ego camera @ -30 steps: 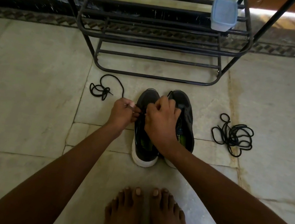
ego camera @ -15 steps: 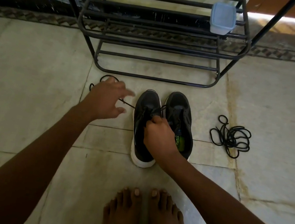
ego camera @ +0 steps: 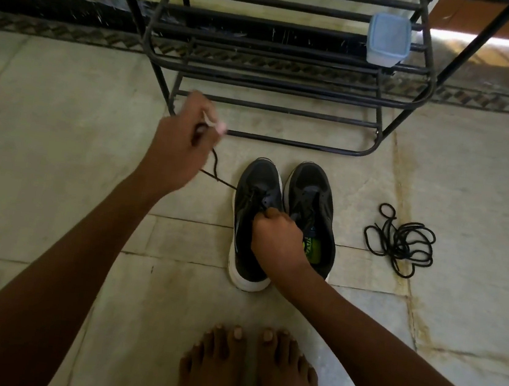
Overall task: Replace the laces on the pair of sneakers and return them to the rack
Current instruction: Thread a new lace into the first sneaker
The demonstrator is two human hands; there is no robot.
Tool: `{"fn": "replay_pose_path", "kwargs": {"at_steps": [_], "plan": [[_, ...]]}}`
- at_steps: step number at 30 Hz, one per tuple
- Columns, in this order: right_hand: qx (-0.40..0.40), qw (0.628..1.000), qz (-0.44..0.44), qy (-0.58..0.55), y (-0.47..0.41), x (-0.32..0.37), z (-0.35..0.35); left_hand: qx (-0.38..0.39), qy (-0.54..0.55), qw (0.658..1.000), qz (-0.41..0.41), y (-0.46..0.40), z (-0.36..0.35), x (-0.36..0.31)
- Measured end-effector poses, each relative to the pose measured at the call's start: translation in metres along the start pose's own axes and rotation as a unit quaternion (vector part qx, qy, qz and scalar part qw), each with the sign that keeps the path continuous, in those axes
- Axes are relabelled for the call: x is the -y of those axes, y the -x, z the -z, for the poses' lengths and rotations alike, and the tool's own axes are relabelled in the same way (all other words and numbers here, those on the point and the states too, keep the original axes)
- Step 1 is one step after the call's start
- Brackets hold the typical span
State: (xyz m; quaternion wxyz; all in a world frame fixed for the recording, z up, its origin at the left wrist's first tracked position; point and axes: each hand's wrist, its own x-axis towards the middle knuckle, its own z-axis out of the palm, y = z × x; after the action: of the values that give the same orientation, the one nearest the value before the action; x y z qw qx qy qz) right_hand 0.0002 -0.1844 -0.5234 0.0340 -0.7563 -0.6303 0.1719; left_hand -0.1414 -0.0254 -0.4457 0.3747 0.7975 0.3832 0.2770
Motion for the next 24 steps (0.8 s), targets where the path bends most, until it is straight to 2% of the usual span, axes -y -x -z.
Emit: {"fn": "replay_pose_path", "kwargs": {"at_steps": [1,2,3,5,6,8,11,15,18,20,22,24], "plan": [[-0.002,1.000,-0.001,-0.003,0.000,0.000,0.000,0.059,-0.148,0.987,-0.036,0.000,-0.002,0.005],[-0.001,1.000,-0.001,-0.004,0.000,0.000,0.000,0.135,-0.243,0.960,-0.034,0.001,-0.006,0.010],[-0.002,1.000,-0.001,-0.003,-0.001,0.000,0.001,0.195,-0.301,0.934,-0.014,0.004,-0.011,0.013],[-0.005,1.000,0.000,-0.003,-0.001,0.000,0.001,0.234,-0.354,0.906,0.009,0.008,-0.021,0.016],[-0.007,1.000,0.000,-0.005,-0.001,-0.001,0.001,0.225,-0.326,0.918,0.018,0.010,-0.023,0.016],[-0.012,1.000,0.005,-0.008,-0.001,-0.001,0.002,0.182,-0.201,0.961,0.048,0.014,-0.025,0.017],[-0.014,1.000,0.026,0.000,0.000,-0.004,0.002,0.165,-0.119,0.976,0.076,0.024,-0.026,0.013],[-0.030,0.998,0.022,-0.045,-0.001,-0.014,0.008,0.249,-0.108,0.950,0.153,0.041,-0.027,0.024],[-0.076,0.994,-0.014,-0.082,-0.005,-0.028,0.013,0.361,-0.122,0.905,0.189,0.056,-0.030,0.039],[-0.070,0.993,-0.029,-0.092,-0.008,-0.038,0.016,0.401,-0.134,0.875,0.236,0.065,-0.034,0.052],[-0.036,0.992,-0.035,-0.116,-0.010,-0.044,0.021,0.392,-0.174,0.866,0.256,0.069,-0.040,0.061],[-0.011,0.991,-0.029,-0.128,-0.013,-0.047,0.025,0.324,-0.196,0.895,0.237,0.068,-0.047,0.063]]}}
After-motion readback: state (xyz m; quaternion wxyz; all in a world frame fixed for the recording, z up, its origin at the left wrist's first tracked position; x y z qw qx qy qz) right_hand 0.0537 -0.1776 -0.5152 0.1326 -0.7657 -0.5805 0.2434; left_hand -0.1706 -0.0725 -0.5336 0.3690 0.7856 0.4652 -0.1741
